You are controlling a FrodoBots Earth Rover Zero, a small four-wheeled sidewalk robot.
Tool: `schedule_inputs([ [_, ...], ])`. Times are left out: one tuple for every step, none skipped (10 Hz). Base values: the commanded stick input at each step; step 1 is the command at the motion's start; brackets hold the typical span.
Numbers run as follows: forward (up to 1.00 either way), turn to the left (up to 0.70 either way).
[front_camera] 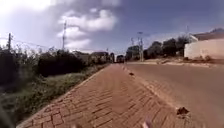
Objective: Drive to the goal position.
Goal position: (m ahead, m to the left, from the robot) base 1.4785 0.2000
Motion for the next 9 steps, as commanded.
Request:
schedule_inputs([
  [0.70, 0.00],
  [0.70, 0.00],
  [0.70, 0.00],
  [0.70, 0.00],
  [0.70, 0.00],
  [0.70, 0.00],
  [0.70, 0.00],
  [0.70, 0.00],
  [0.70, 0.00],
])
